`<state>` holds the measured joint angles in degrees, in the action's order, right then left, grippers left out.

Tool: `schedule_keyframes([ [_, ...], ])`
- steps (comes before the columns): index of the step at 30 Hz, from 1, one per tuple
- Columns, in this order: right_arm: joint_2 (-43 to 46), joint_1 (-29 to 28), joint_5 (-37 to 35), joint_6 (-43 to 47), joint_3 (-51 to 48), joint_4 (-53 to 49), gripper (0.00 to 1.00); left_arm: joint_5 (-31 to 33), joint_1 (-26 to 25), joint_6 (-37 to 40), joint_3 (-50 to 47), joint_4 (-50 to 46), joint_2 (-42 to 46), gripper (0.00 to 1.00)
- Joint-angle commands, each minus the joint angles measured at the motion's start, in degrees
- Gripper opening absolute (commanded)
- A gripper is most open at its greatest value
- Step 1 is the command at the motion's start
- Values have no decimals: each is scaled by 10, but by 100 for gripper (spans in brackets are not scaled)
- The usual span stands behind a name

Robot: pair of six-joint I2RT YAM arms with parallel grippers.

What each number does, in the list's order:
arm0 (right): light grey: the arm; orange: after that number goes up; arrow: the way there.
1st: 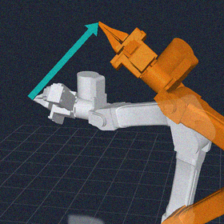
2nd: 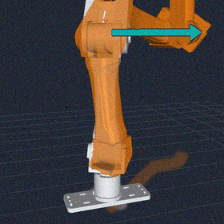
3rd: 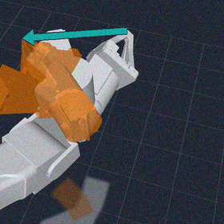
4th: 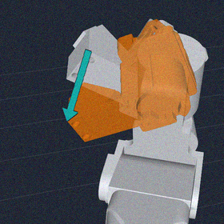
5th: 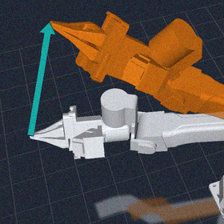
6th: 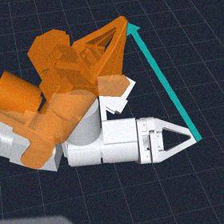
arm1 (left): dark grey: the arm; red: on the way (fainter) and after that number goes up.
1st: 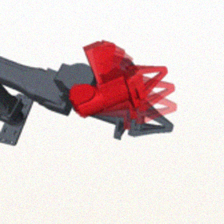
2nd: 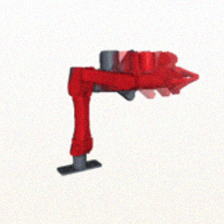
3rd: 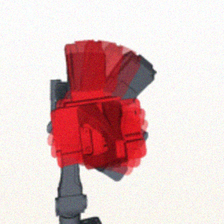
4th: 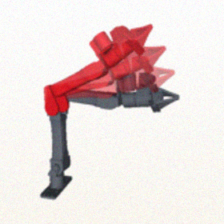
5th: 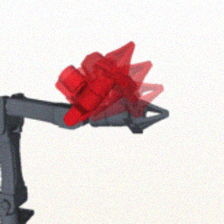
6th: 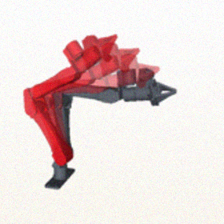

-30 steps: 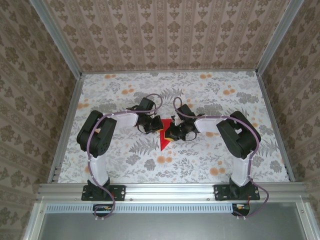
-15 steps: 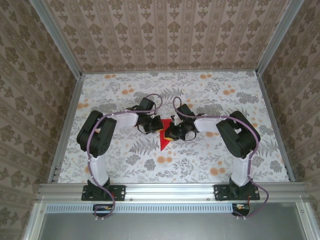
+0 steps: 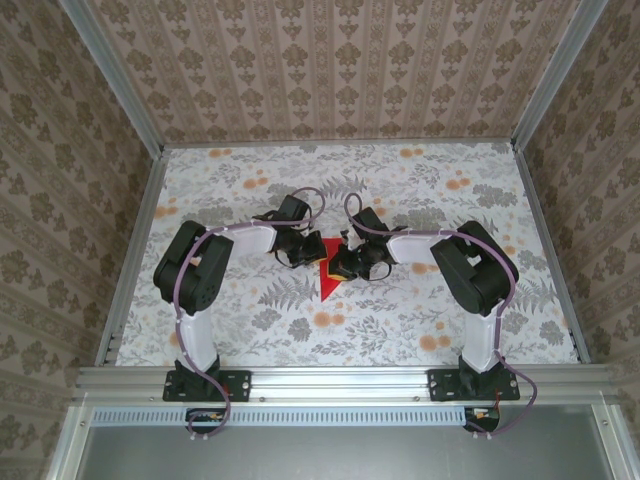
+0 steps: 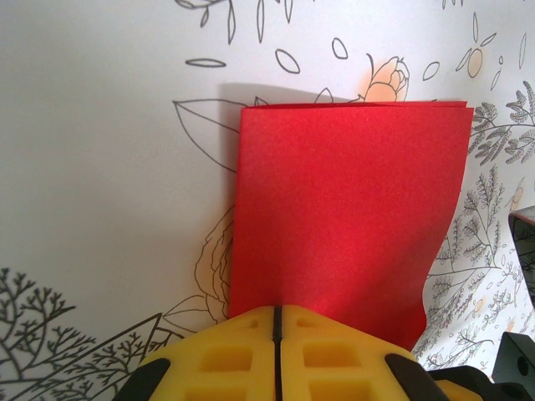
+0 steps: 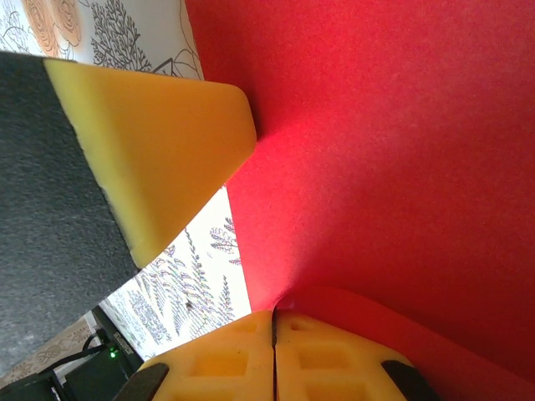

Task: Fold a paper plane with a square sheet of paper (pick it up from the middle)
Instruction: Third fold the triangle at the center of the table.

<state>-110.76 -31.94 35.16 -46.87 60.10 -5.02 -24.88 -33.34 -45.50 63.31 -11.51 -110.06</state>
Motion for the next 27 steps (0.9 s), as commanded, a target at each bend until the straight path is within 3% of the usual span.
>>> schedule_keyframes([
  [1, -14, -2, -13, -2, 15, -18, 8, 28, -5, -4, -7, -50, -35, 8],
  [27, -8, -1, -52, 1, -2, -42, 9, 31, -4, -5, -6, -54, -29, 8],
])
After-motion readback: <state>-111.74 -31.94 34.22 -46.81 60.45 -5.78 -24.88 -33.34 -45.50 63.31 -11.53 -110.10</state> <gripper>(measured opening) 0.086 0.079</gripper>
